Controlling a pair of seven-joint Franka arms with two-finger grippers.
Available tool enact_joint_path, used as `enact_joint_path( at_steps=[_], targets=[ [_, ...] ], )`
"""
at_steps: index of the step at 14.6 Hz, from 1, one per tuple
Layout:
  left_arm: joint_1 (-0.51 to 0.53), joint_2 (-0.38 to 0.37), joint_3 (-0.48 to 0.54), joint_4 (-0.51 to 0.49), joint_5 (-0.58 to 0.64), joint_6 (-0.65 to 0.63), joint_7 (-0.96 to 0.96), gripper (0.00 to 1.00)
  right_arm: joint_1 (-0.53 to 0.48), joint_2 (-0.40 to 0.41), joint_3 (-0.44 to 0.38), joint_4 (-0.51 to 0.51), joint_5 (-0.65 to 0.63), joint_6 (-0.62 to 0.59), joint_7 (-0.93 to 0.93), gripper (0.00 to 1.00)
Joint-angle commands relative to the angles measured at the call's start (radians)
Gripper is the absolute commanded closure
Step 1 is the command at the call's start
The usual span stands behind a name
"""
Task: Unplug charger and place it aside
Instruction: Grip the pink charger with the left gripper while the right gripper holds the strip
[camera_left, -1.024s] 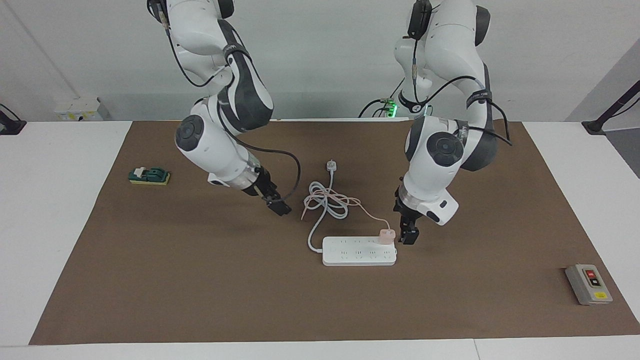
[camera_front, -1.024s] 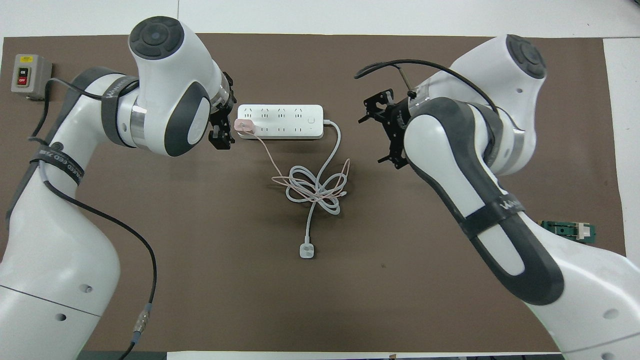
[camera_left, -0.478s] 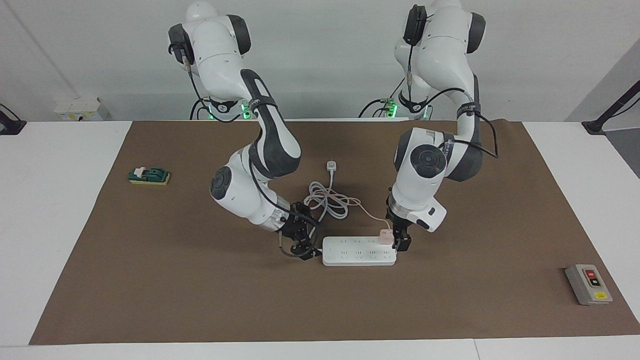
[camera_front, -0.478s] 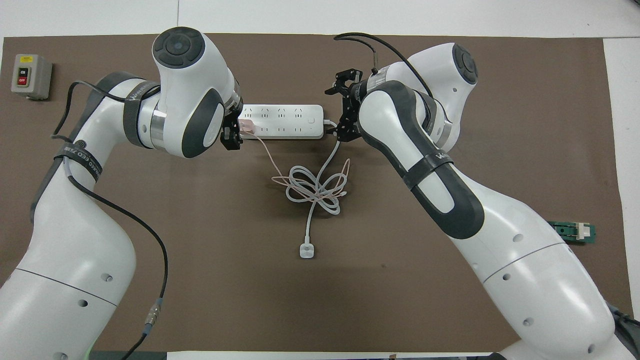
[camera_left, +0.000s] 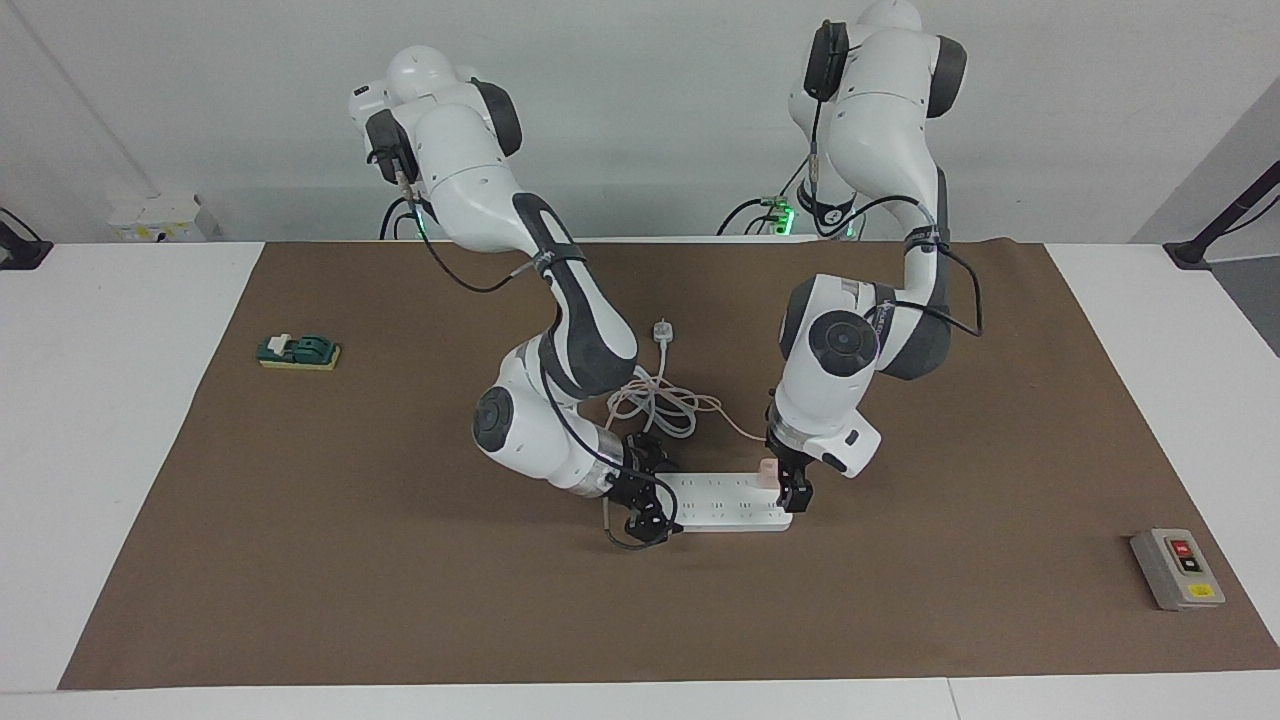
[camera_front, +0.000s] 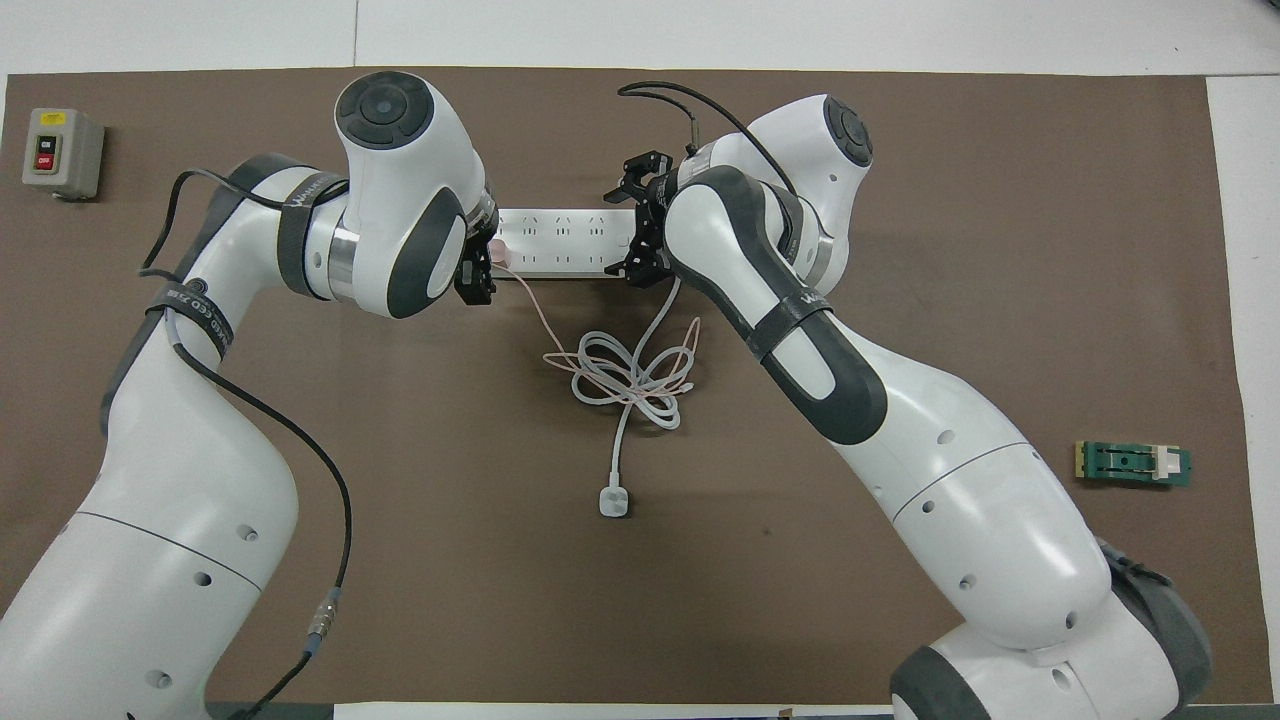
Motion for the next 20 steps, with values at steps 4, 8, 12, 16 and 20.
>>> enact_joint_path(
  at_steps=[4,8,12,16,20],
  targets=[
    [-0.017,0.010,0.010,-0.008,0.018,0.015,-0.012,0.00,0.007,0.041,0.008,0.063,0.014,-0.048,-0.030,0.00],
    [-0.017,0.014,0.010,-0.020,0.020,0.026,-0.006,0.00,0.024,0.044,0.008,0.049,0.006,-0.039,-0.065,0.00],
    [-0.015,0.020,0.010,-0.020,0.020,0.033,-0.005,0.00,0.013,0.051,0.006,0.055,0.002,-0.047,-0.113,0.00],
    [-0.008,0.013,0.011,-0.007,0.020,0.018,0.002,0.00,0.013,0.060,-0.003,0.072,-0.006,-0.048,-0.139,0.00],
    [-0.006,0.008,0.011,-0.005,0.020,0.016,0.012,0.00,0.010,0.074,-0.006,0.095,-0.007,-0.045,-0.141,0.00]
  ],
)
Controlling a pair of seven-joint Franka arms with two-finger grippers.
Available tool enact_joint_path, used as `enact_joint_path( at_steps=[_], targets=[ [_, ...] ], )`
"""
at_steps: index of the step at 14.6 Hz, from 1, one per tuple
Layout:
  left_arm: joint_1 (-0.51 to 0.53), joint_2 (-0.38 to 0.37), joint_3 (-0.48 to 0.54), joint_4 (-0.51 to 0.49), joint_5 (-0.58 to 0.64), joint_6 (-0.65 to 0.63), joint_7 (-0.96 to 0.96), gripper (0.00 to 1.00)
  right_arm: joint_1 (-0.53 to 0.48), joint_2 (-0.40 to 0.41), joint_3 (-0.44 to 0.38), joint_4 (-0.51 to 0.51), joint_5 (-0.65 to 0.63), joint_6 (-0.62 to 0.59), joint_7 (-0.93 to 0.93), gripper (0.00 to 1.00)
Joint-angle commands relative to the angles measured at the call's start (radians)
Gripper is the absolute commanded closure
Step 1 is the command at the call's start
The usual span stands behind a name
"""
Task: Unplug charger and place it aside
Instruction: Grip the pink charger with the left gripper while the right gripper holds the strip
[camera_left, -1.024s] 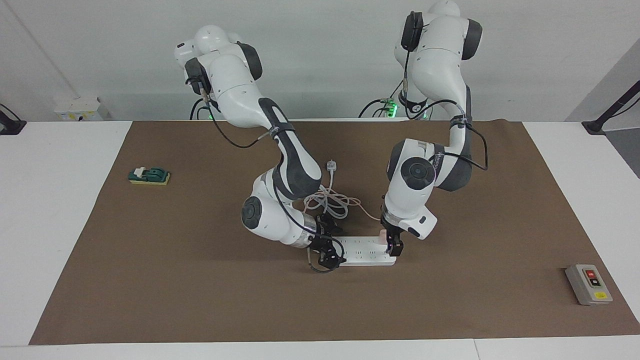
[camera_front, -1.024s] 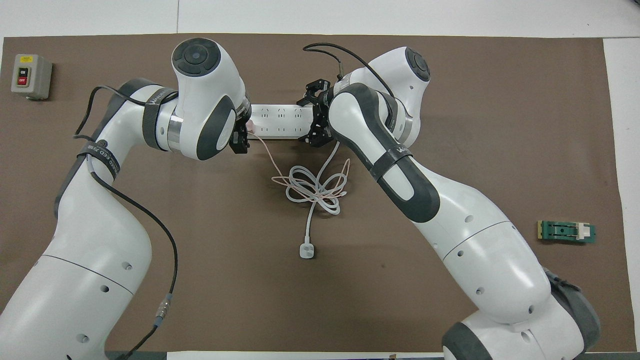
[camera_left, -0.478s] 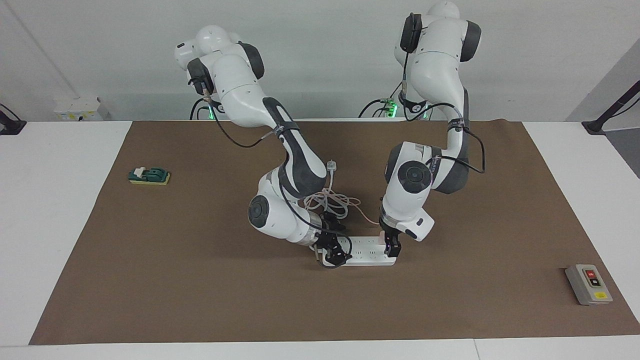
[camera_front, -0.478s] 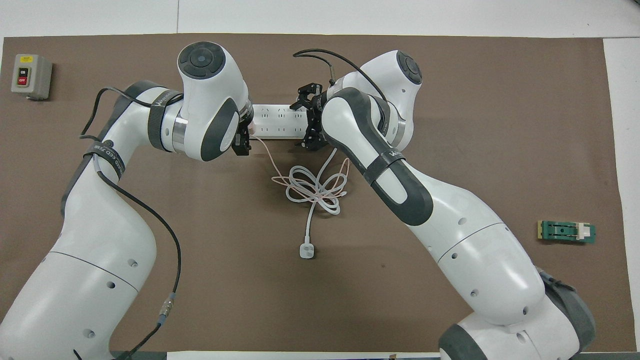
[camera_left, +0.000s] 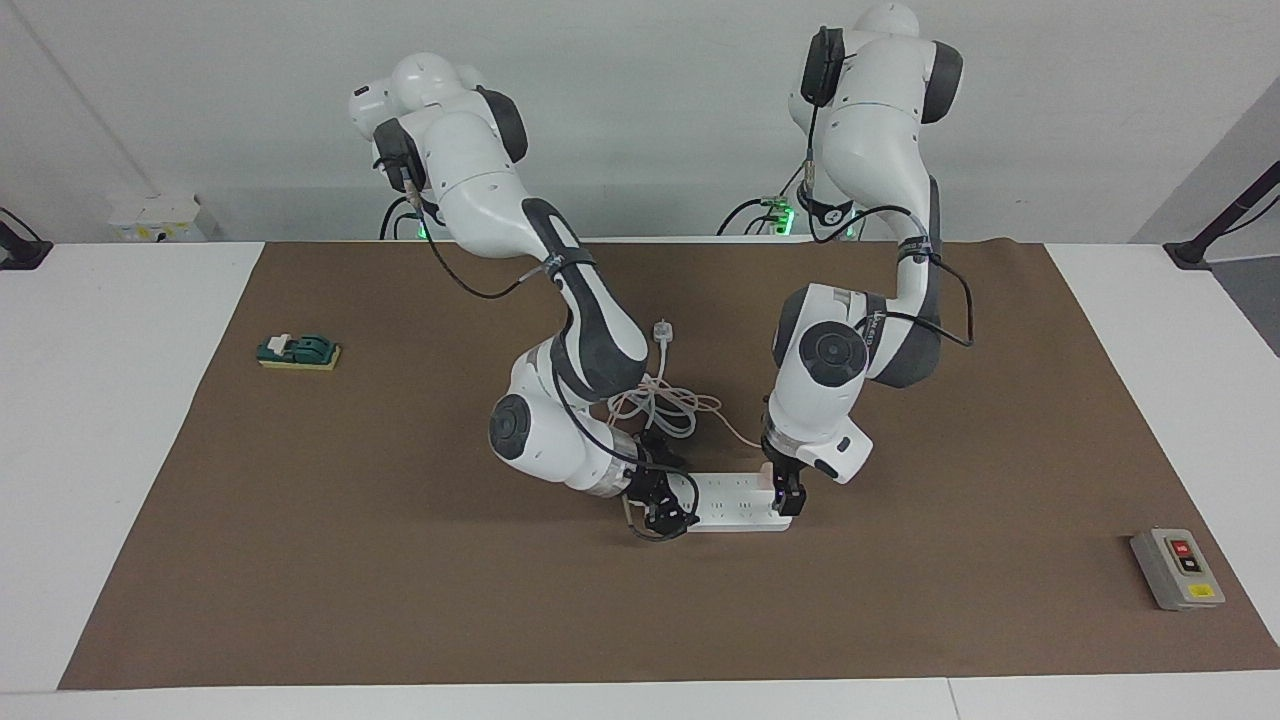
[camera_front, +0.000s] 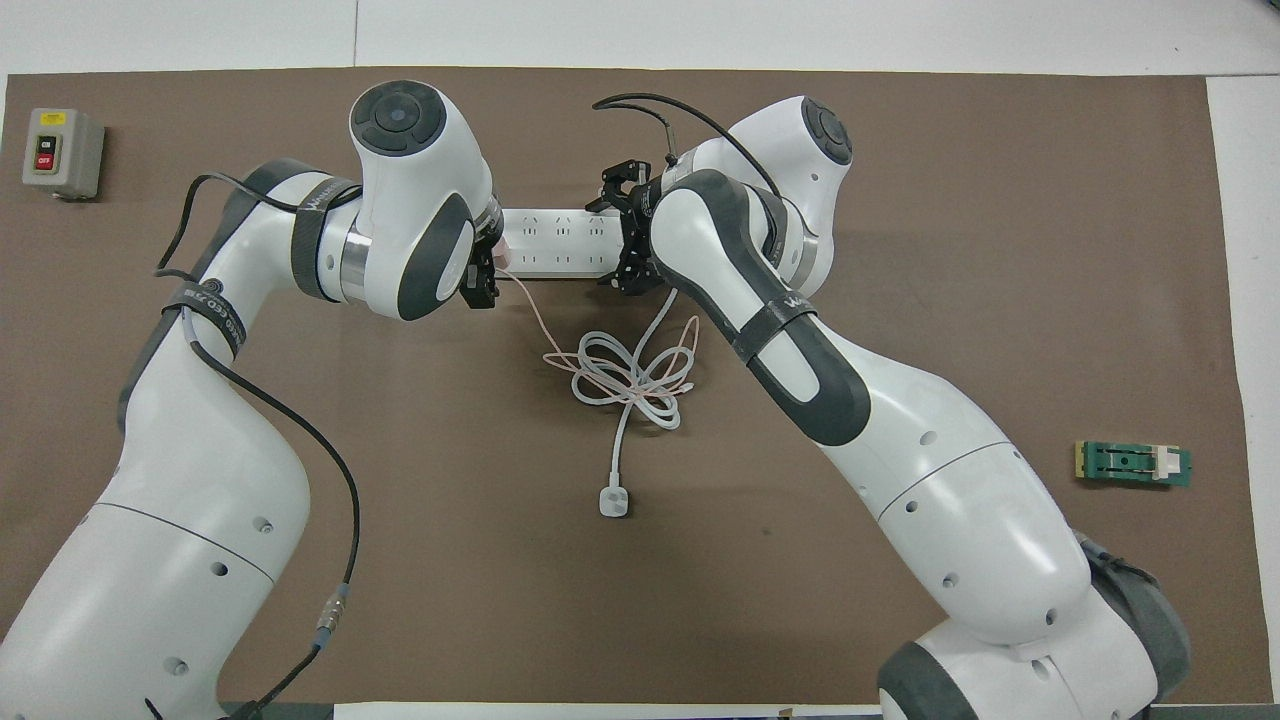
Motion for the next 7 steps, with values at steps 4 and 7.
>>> enact_joint_path(
  at_steps=[4,7],
  targets=[
    [-0.002,-0.011,0.005,-0.002,0.018,-0.010,0.007,0.00,-0.005,0.040,-0.002,0.041,-0.018,0.002,-0.034,0.00],
    [-0.001,-0.011,0.008,0.028,0.018,-0.060,0.010,0.00,0.003,0.043,-0.001,0.035,-0.035,0.007,-0.042,0.02]
  ],
)
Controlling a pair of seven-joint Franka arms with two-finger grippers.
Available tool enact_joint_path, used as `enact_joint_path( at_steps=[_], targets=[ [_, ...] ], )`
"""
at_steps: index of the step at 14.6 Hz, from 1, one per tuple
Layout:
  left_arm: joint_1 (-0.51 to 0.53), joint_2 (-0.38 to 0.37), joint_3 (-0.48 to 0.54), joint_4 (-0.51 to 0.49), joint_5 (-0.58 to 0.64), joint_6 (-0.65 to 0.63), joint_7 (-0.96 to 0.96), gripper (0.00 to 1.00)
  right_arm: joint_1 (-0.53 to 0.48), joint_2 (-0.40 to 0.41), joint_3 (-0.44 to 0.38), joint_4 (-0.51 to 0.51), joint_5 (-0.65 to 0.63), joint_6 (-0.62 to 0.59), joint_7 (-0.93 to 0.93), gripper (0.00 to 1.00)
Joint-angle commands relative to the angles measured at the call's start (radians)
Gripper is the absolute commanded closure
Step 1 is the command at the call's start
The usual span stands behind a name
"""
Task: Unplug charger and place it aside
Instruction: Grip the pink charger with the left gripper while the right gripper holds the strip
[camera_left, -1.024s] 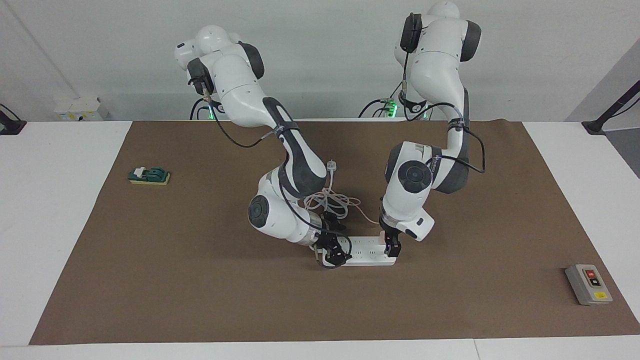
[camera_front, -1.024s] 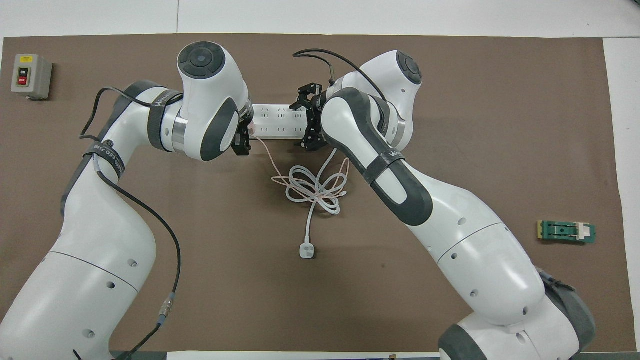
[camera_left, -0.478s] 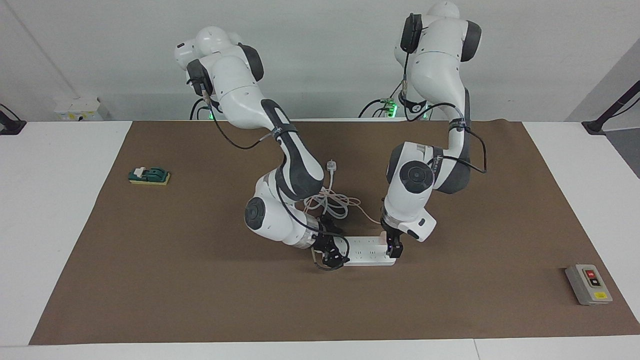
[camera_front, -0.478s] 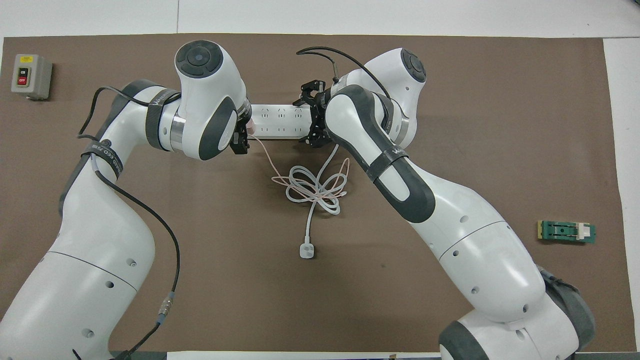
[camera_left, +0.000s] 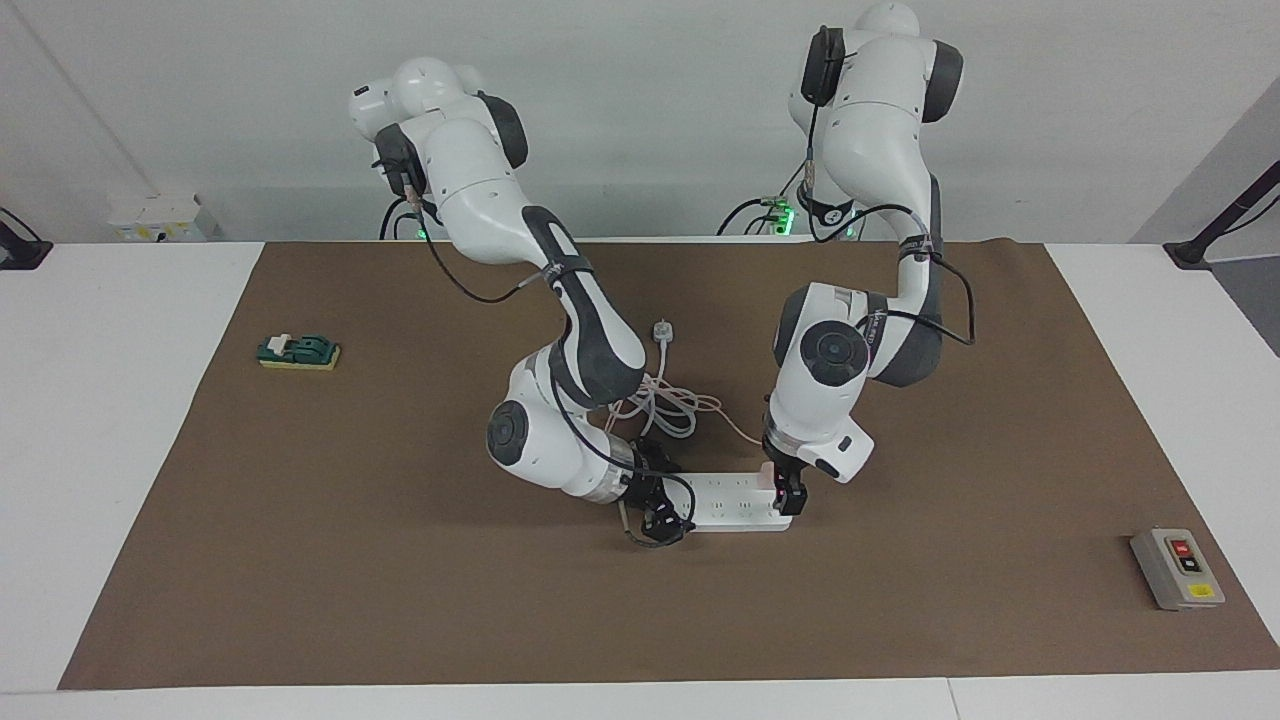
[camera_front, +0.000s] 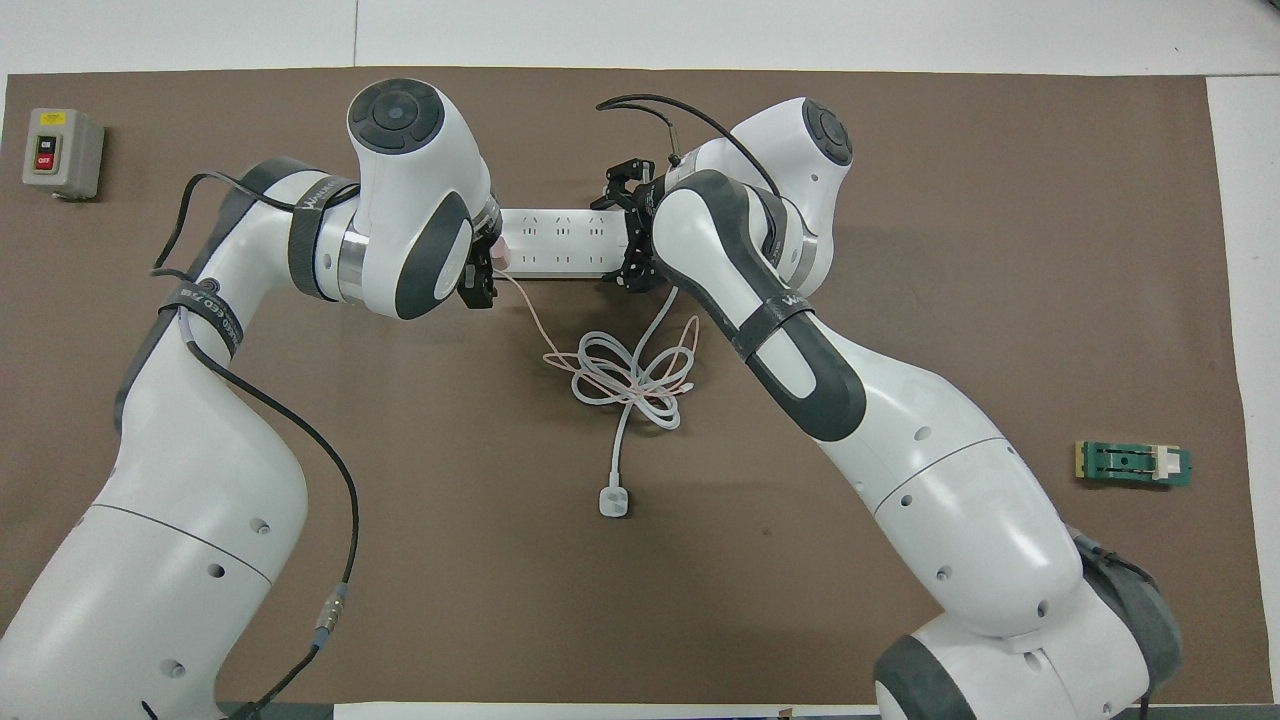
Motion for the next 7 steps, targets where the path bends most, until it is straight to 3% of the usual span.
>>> enact_joint_path(
  at_steps=[1,2,4,7],
  targets=[
    [-0.001,-0.008,0.006,0.024,0.016,-0.047,0.012,0.00,0.000,0.024,0.005,0.025,-0.023,-0.006,-0.019,0.15],
    [-0.003,-0.008,0.006,0.024,0.017,-0.047,0.015,0.00,0.000,0.024,0.005,0.022,-0.023,-0.005,-0.019,0.33],
    [-0.003,-0.008,0.006,0.024,0.016,-0.047,0.016,0.00,0.000,0.024,0.005,0.012,-0.023,0.003,-0.020,0.50],
    [-0.006,-0.007,0.006,0.024,0.014,-0.047,0.018,0.13,0.002,0.021,0.005,0.002,-0.021,0.018,-0.023,0.53]
  ],
)
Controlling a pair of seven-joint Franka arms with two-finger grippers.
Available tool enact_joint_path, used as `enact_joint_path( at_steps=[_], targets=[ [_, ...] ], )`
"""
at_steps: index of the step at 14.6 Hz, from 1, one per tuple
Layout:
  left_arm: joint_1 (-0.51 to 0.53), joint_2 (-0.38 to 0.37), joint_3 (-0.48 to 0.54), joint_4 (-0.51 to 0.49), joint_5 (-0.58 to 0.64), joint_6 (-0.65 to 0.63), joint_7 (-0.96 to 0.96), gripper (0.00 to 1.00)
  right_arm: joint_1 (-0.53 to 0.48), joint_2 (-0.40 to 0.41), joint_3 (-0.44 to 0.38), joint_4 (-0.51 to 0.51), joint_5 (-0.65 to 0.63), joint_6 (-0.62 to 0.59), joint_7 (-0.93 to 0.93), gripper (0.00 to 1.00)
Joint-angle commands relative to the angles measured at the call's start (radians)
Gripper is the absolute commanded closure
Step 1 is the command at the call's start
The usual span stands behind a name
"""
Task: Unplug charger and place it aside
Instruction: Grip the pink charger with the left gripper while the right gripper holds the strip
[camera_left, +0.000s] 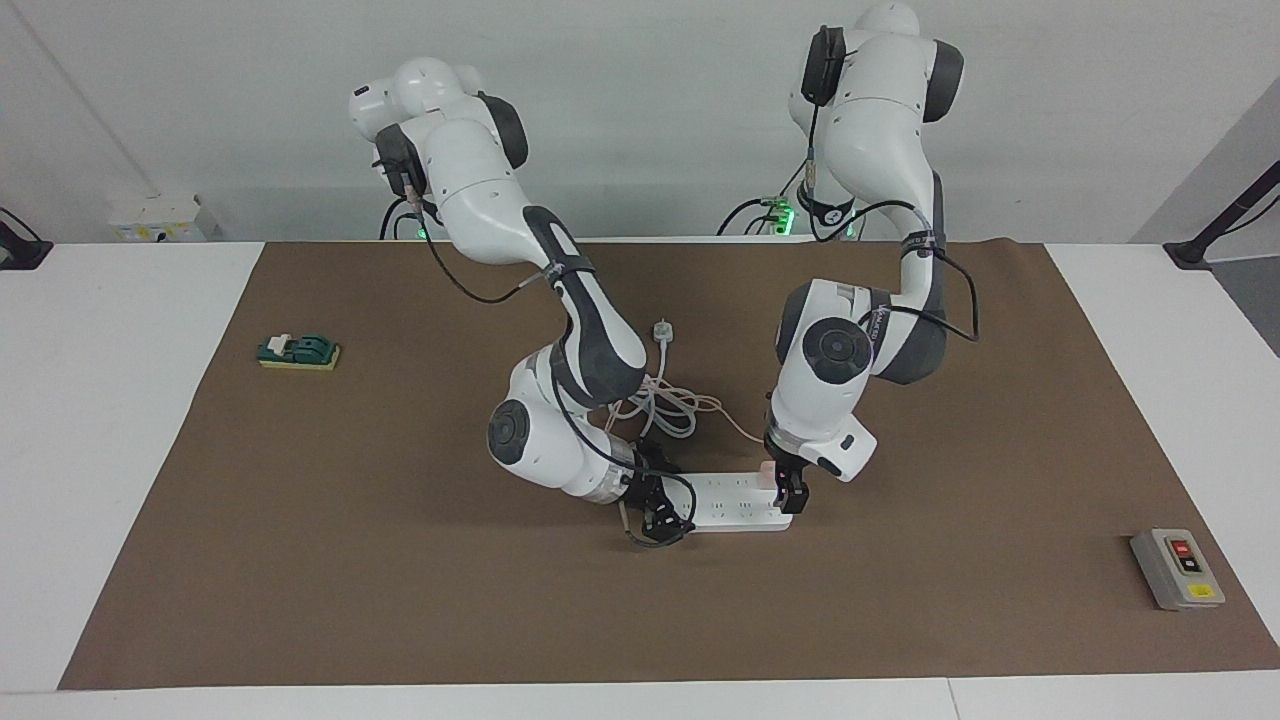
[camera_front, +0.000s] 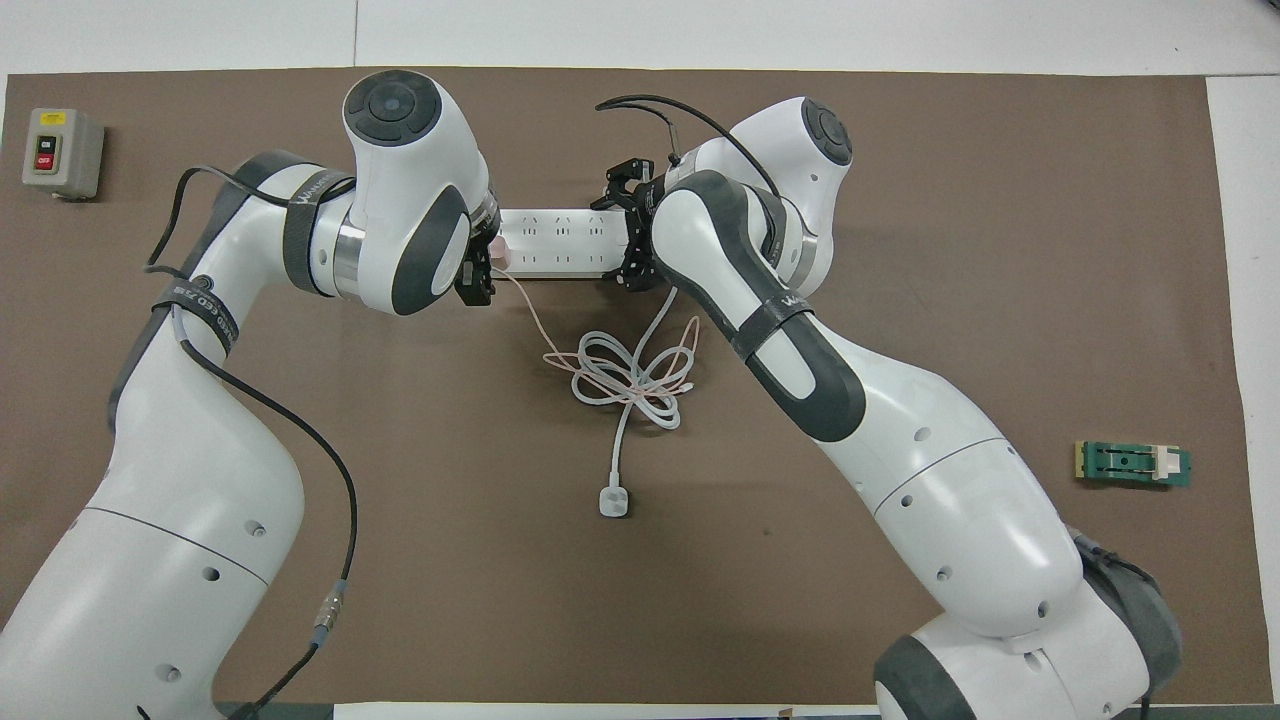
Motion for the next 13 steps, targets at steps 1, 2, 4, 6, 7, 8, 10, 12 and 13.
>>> enact_joint_path(
  at_steps=[1,2,4,6,7,8,10,12,13],
  targets=[
    [-0.006,-0.004,0.006,0.005,0.014,-0.024,0.010,0.20,0.005,0.022,0.005,-0.002,-0.019,0.027,-0.028,0.53],
    [-0.006,-0.004,0.006,0.005,0.014,-0.024,0.010,0.24,0.005,0.023,0.005,-0.003,-0.020,0.030,-0.028,0.53],
    [-0.005,-0.001,0.006,0.005,0.011,-0.024,0.010,0.32,0.010,0.023,0.005,-0.005,-0.019,0.032,-0.028,0.53],
    [-0.001,-0.003,0.006,0.007,0.008,-0.023,0.010,0.48,0.011,0.023,0.005,-0.009,-0.020,0.033,-0.028,0.53],
    [-0.001,-0.003,0.006,0.007,0.006,-0.024,0.007,0.54,0.011,0.023,0.005,-0.009,-0.019,0.033,-0.028,0.53],
    [0.000,-0.003,0.006,0.008,0.006,-0.024,0.009,0.69,0.011,0.023,0.005,-0.009,-0.020,0.035,-0.028,0.53],
    [-0.004,-0.003,0.007,0.008,0.012,-0.024,0.012,1.00,0.011,0.022,0.005,-0.009,-0.022,0.061,-0.031,0.53],
    [-0.006,-0.003,0.007,0.008,0.014,-0.021,0.010,1.00,0.011,0.022,0.005,-0.009,-0.020,0.073,-0.031,0.53],
    [-0.005,-0.003,0.007,0.008,0.014,-0.024,0.013,1.00,0.011,0.022,0.005,-0.009,-0.019,0.073,-0.031,0.53]
  ],
)
